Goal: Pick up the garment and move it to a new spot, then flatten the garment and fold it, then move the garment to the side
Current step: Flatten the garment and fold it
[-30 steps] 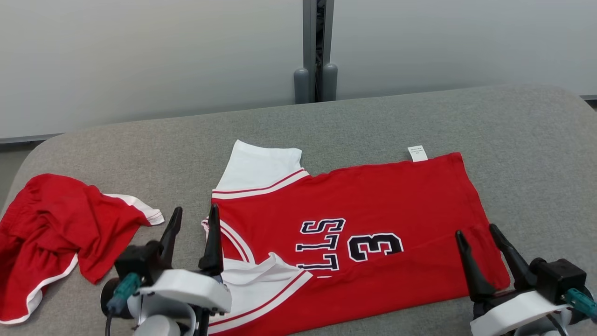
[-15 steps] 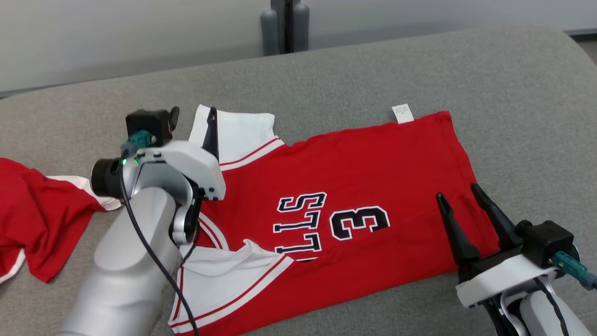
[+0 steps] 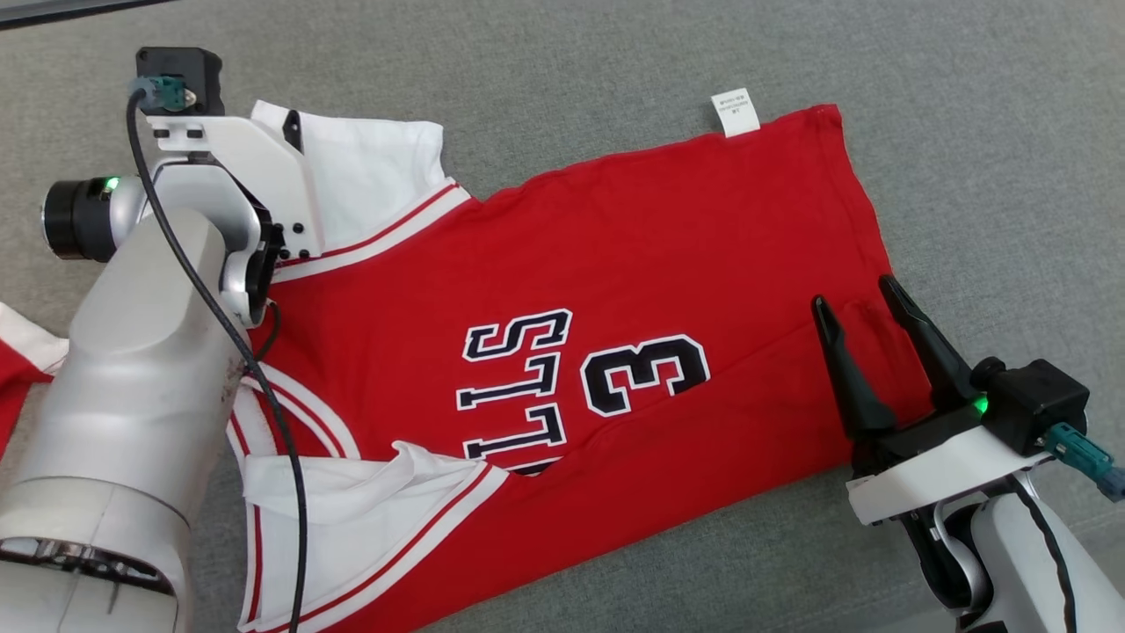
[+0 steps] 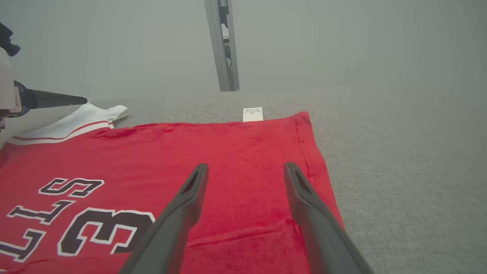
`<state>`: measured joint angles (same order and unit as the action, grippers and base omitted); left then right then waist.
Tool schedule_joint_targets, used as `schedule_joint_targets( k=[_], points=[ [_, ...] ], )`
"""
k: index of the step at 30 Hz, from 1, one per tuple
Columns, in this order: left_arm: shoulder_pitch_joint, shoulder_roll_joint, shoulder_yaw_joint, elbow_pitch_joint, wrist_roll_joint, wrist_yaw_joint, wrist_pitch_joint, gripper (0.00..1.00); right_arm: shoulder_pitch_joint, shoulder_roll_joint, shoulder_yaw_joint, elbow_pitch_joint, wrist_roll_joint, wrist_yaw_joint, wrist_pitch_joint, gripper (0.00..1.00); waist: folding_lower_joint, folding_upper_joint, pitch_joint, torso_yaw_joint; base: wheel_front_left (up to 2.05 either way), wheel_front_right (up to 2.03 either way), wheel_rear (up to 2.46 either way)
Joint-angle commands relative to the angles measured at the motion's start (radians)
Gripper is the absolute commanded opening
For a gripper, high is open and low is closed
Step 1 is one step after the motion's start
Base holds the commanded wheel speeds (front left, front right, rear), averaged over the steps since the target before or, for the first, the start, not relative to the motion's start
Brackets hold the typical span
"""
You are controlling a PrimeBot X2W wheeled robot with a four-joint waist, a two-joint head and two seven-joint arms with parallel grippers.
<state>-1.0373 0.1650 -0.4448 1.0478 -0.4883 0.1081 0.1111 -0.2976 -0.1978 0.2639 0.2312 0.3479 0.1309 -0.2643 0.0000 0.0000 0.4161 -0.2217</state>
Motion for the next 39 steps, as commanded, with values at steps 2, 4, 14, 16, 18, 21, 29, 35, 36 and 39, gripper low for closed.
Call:
schedule_joint_targets(
  k=[2,4,14,16,18,21,29,35,36,39],
  points=[
    [-0.043,0.011,-0.005,0.037,0.002,-0.017,0.014,1.00,-0.005,0.005,-0.005,-0.007,-0.006,0.000,-0.001,1.00,0.0000,0.0000,0.029,-0.026,0.00,0.00,0.00],
    [-0.065,0.012,-0.012,0.066,0.004,-0.027,0.026,1.00,-0.002,0.009,-0.008,-0.007,-0.005,0.000,-0.001,1.00,0.0000,0.0000,0.037,-0.032,0.00,0.00,0.00],
    [-0.125,0.013,-0.047,0.165,0.025,-0.036,0.041,0.13,-0.015,0.014,-0.015,-0.005,-0.009,0.000,-0.001,1.00,0.0000,0.0000,0.051,-0.042,0.00,0.00,0.00],
    [-0.129,0.012,-0.050,0.174,0.023,-0.039,0.033,0.00,-0.017,0.011,-0.015,-0.002,-0.010,0.000,-0.001,1.00,0.0000,0.0000,0.048,-0.042,0.00,0.00,0.00],
    [-0.139,0.011,-0.053,0.183,0.020,-0.047,0.026,0.00,-0.025,0.005,-0.014,0.002,-0.010,0.000,-0.001,1.00,0.0000,0.0000,0.045,-0.042,0.00,0.00,0.00],
    [-0.152,0.010,-0.055,0.185,0.018,-0.057,0.006,0.00,-0.049,-0.004,-0.009,0.020,0.003,0.000,-0.001,1.00,0.0000,0.0000,0.043,-0.039,0.00,0.00,0.00],
    [-0.202,0.006,-0.058,0.183,0.005,-0.095,-0.024,0.00,-0.271,-0.042,-0.007,0.173,0.088,0.000,0.192,1.00,0.0000,0.0000,0.055,-0.025,0.00,0.00,0.00],
    [-0.228,-0.002,-0.070,0.180,0.010,-0.109,-0.031,0.00,-0.427,-0.049,0.007,0.273,0.147,0.000,0.366,1.00,0.0000,0.0000,0.064,-0.001,0.00,0.00,0.00],
    [-0.235,-0.003,-0.073,0.178,0.012,-0.111,-0.033,0.00,-0.452,-0.050,0.014,0.293,0.154,0.000,0.395,1.00,0.0000,0.0000,0.066,0.005,0.00,0.00,0.00],
    [-0.245,-0.009,-0.080,0.175,0.014,-0.115,-0.037,0.00,-0.525,-0.057,0.027,0.345,0.169,0.000,0.463,1.00,0.0000,0.0000,0.075,0.019,0.00,0.00,0.00]
  ],
)
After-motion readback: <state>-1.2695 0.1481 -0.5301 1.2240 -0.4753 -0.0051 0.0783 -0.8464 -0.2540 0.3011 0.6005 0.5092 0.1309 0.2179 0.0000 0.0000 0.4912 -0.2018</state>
